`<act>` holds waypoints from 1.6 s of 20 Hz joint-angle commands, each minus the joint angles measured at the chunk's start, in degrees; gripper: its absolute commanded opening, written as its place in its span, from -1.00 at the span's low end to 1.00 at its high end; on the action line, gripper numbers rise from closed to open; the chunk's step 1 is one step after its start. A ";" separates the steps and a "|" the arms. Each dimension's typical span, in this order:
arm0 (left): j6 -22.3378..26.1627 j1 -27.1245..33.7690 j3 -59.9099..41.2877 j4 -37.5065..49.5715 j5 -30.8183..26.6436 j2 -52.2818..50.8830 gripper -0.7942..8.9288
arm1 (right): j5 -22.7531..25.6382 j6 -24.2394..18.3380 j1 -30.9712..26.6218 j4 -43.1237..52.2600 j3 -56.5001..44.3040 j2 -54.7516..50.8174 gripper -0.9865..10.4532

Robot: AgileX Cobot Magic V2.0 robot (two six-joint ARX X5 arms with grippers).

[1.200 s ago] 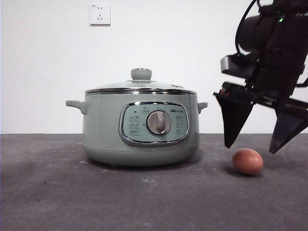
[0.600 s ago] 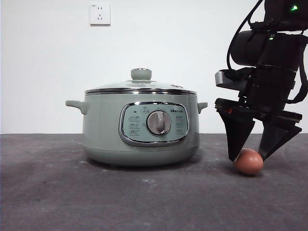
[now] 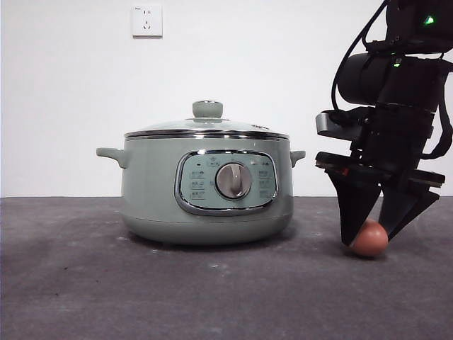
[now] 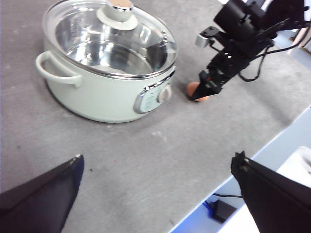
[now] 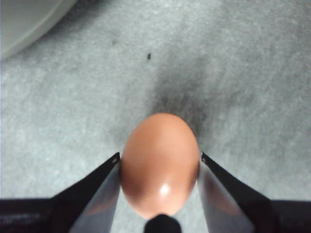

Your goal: Pick up the egg,open the lid,put the egg in the pot,close the lid

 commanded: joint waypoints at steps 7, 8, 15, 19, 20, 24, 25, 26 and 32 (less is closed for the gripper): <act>-3.87 -1.86 0.81 11.21 -1.66 8.66 0.46 | -0.02 -0.42 0.07 -5.03 -0.02 -19.65 -0.86; -4.59 -3.17 1.51 13.33 -1.73 11.17 0.46 | -0.02 -0.37 0.07 -5.31 -0.02 -23.17 -0.86; -5.79 -18.25 11.47 26.43 -14.58 30.42 0.46 | -0.02 -0.31 0.07 -6.86 -0.02 -40.26 -0.86; -5.60 -24.44 21.40 29.44 -21.42 43.36 0.46 | -0.04 -0.31 0.07 -9.94 -0.02 -44.65 -0.86; -5.53 -25.35 24.37 29.55 -22.21 46.80 0.46 | -0.04 -0.31 0.07 -10.43 -0.02 -45.40 -0.86; -5.49 -27.17 32.61 30.71 -23.96 57.81 0.46 | -0.07 -0.15 0.07 -10.75 -0.02 -46.75 -0.86; -5.49 -27.41 34.12 30.77 -24.57 60.15 0.46 | -0.07 0.17 0.07 -10.75 -0.02 -46.77 -0.86; -5.51 -27.47 35.19 31.01 -24.65 62.10 0.46 | -0.09 0.17 0.07 -10.78 -0.02 -46.77 -0.86; -5.55 -27.78 35.89 36.15 -27.19 68.67 0.46 | -0.07 0.79 0.07 -10.75 -0.02 -46.75 -0.86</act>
